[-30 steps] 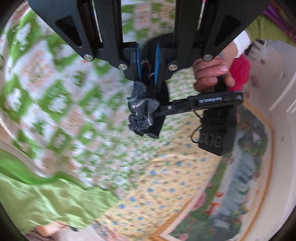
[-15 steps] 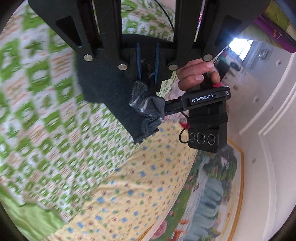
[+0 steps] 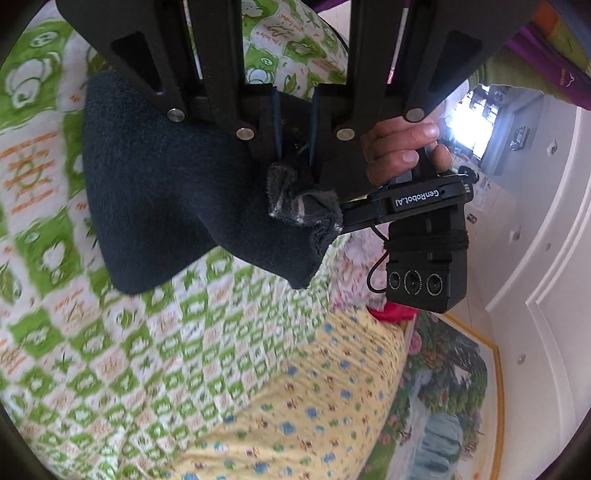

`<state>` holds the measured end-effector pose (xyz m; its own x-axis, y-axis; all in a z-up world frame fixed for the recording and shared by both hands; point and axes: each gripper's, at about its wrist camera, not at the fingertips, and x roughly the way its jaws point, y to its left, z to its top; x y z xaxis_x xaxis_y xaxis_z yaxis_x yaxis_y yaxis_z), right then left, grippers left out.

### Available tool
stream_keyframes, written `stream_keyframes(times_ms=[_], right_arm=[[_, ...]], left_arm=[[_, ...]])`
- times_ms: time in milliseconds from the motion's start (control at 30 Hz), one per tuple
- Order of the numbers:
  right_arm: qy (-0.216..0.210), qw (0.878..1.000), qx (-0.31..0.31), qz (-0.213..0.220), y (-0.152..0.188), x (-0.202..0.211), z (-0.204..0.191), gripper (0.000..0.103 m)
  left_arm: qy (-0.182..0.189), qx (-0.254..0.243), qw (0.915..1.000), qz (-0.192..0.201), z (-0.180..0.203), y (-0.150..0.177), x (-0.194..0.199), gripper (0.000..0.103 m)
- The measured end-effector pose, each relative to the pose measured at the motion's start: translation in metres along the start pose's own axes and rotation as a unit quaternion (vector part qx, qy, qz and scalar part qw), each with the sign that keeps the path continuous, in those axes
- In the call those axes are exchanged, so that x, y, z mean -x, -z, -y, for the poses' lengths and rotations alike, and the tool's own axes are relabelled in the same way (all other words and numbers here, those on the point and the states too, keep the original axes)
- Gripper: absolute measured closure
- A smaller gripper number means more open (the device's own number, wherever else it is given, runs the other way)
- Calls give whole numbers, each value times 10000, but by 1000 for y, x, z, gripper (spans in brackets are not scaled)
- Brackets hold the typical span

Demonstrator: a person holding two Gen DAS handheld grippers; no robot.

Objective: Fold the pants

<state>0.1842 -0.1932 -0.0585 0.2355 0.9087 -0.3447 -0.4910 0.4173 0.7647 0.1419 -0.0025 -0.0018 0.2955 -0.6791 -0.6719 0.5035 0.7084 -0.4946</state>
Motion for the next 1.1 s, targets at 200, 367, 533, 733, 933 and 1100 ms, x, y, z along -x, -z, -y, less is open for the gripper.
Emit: stream_keyframes(times_ms=[200,367,533,733,933,1100], right_arm=[[185,9995,-23,-261,2,-14,4,88],[416,9981,141,-422,2,-23,-2,86],[533,9967,218,-566,4,-28,-3,85],[575,9954,331,-689,6,-33,-8,71],[539,9944,490,-771,7,-39,-21,66],[514,9926,741,-811,6,-42,-37,66]], left_arm=[[0,257,9997,-38,-17,12,-6,95],[-29,359,9993,-48,-23,18,-5,95],[-83,529,9986,-25,-28,26,1,95],[-195,838,9962,163,-35,38,14,94],[-333,1110,9924,421,-41,51,35,94],[-602,1298,9880,585,-42,64,48,92]])
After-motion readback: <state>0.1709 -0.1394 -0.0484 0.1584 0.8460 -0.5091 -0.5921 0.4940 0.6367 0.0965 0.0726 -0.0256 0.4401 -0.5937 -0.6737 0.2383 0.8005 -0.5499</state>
